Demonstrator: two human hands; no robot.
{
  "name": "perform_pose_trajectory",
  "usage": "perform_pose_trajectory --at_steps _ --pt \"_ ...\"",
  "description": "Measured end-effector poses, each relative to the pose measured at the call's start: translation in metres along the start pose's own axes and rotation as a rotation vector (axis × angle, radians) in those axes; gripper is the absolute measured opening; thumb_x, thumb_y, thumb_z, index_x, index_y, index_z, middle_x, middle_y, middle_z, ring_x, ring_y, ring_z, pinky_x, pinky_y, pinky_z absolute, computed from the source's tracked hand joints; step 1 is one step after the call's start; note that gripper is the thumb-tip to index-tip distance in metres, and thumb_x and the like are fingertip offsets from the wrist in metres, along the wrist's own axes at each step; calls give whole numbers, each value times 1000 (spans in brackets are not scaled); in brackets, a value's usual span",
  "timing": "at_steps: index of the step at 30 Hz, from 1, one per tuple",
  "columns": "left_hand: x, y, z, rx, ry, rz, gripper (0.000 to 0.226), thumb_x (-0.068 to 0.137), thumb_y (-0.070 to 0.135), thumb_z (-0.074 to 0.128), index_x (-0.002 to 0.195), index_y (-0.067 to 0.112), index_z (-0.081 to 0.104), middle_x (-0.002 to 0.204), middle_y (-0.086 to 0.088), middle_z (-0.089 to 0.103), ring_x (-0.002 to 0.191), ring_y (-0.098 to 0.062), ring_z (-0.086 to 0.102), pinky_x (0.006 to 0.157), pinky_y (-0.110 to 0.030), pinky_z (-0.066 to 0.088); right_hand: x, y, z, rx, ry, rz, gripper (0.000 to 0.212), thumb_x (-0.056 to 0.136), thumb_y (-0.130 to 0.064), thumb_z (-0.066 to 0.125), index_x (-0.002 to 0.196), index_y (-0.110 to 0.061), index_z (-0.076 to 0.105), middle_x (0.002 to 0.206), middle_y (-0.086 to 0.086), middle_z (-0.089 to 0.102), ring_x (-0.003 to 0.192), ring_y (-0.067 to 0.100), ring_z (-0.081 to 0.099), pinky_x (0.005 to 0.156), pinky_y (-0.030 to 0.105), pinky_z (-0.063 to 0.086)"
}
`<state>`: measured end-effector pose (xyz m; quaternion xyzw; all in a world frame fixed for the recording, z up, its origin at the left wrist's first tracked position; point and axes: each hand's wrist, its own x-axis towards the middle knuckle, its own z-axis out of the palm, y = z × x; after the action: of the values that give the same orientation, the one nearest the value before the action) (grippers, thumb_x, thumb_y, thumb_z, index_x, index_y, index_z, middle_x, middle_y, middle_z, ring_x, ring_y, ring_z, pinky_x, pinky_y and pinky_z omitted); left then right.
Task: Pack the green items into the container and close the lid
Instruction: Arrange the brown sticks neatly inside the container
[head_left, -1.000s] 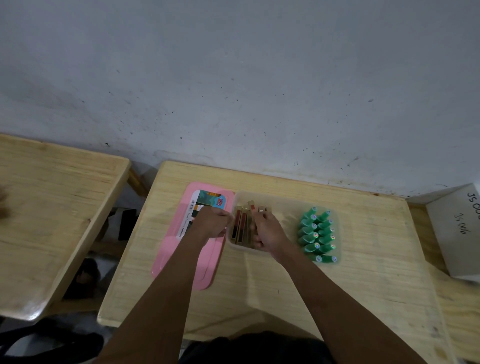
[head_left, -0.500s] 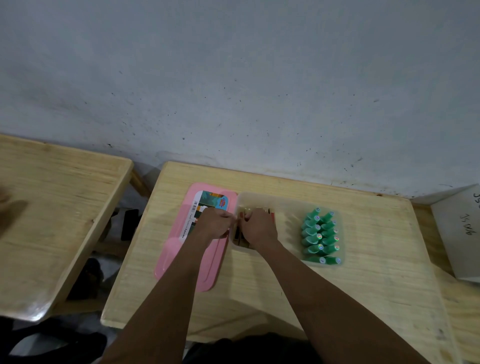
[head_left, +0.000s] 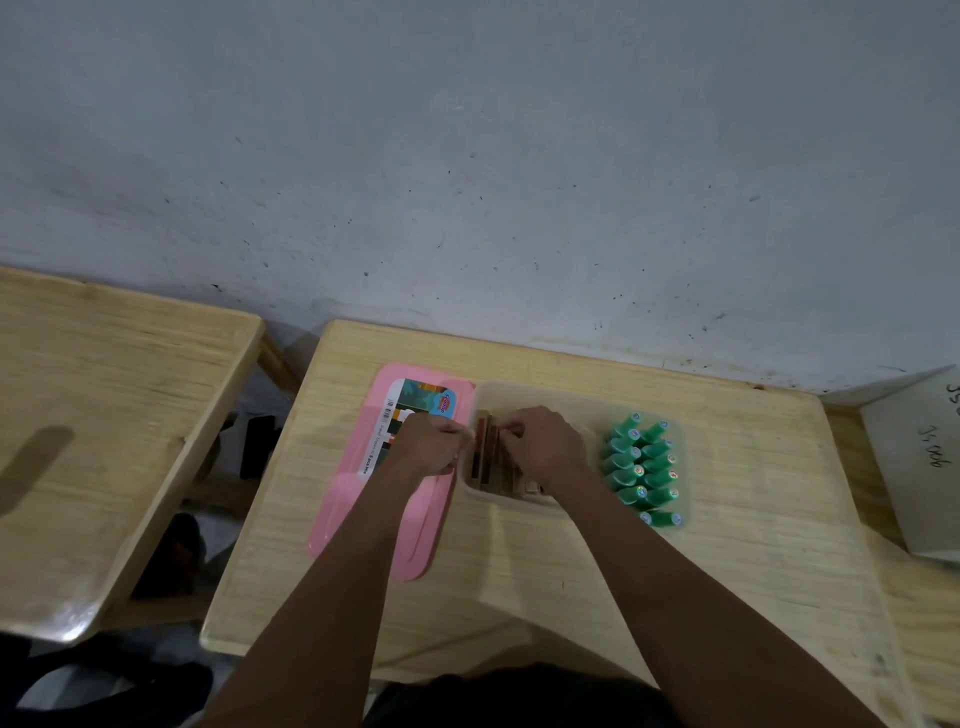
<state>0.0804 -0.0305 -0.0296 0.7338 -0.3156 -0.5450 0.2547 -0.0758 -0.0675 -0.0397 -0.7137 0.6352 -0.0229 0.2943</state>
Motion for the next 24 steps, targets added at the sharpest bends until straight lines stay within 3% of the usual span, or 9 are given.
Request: perform_pose_trajectory --at_steps 2,4,9,14,19,24 --pt "0 0 0 14 0 3 5 88 12 64 91 10 67 91 -7 62 92 -26 63 86 -43 58 -3 4 -6 -49 71 26 23 89 -37 56 106 -36 71 111 -9 68 98 17 65 81 33 53" --pt "0 0 0 10 4 1 3 88 12 64 85 12 66 93 -8 63 92 -26 64 86 -43 58 -5 8 -9 -98 37 57 26 86 -40 60 111 -33 66 114 -6 65 100 19 64 81 32 51" --pt "0 0 0 15 3 9 6 88 13 64 83 17 64 93 -7 63 94 -26 65 86 -41 58 -12 13 -2 -94 -28 128 34 80 -42 63 107 -23 53 98 0 68 89 22 65 76 33 51" --pt "-1 0 0 29 11 17 3 88 13 64 85 14 65 94 -6 62 94 -27 64 86 -42 59 -17 12 -1 -107 51 163 37 80 -38 66 110 -18 58 100 4 69 92 25 66 73 32 49" --pt "-1 0 1 24 13 12 8 88 13 65 80 15 64 97 -9 63 94 -26 64 85 -41 59 -21 13 2 -149 96 166 25 84 -26 60 108 -19 66 103 3 71 94 24 67 73 31 50" --pt "-1 0 2 26 22 22 6 87 11 64 92 8 65 95 -7 60 93 -25 62 86 -43 58 -26 15 5 -223 172 64 33 86 -35 62 117 -22 59 109 1 65 101 23 63 79 35 49"
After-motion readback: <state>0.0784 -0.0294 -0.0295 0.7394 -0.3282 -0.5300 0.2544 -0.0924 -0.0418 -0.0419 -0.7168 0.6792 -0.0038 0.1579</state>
